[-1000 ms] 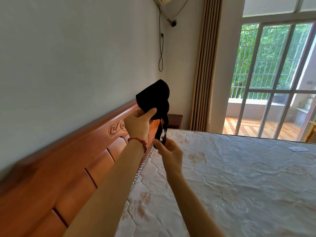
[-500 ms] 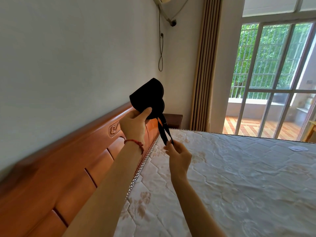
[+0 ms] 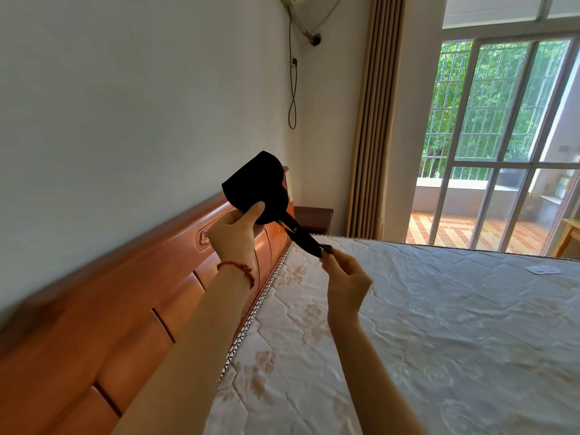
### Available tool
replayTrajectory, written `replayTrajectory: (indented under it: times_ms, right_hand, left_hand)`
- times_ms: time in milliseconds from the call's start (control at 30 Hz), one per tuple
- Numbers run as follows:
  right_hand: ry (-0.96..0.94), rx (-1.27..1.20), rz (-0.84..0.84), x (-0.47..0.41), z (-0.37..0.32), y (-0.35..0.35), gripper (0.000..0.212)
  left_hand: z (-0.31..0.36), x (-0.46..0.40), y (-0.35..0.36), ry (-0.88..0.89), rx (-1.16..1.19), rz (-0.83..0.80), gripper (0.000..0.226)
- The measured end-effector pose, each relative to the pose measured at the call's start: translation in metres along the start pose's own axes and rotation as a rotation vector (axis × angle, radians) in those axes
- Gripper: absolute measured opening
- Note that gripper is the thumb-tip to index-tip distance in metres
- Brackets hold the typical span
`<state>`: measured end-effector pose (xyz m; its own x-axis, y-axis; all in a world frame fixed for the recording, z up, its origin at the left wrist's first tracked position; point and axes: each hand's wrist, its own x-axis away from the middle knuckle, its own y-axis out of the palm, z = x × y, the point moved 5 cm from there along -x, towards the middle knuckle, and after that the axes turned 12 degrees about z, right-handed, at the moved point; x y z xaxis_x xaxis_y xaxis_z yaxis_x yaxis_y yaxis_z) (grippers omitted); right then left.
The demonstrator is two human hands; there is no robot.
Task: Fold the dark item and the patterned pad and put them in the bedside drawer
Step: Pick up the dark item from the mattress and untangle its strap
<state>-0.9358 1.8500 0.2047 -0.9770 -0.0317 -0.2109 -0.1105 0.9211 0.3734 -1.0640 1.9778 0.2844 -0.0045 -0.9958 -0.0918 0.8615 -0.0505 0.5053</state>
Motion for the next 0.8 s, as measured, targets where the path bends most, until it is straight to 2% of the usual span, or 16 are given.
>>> replayTrajectory:
  times_ms: [333,467,600,700,800]
  right_hand:
    - [-0.077,-0.138,-0.274,0.000,-0.017,0.000,0.023]
    - [-0.016,-0.158,-0.344,-0.005,-0.013,0.000,0.021]
    - [0.038,-0.138,-0.440,-0.009,-0.007,0.001,0.022]
    - [0.047,-0.153,-0.553,-0.009,-0.007,0.001,0.022]
    - [0.023,-0.143,-0.668,-0.007,-0.008,0.002,0.006]
  left_hand:
    - [-0.018,-0.025,-0.015,-0.173,-0.018,0.054,0.016]
    - [-0.024,-0.031,-0.020,-0.261,0.031,0.060,0.048]
    - [-0.027,-0.028,-0.021,-0.297,-0.007,0.043,0.012]
    - [-0.028,-0.029,-0.022,-0.317,-0.006,0.040,0.012]
    - [-0.027,-0.030,-0.022,-0.344,0.006,0.033,0.018]
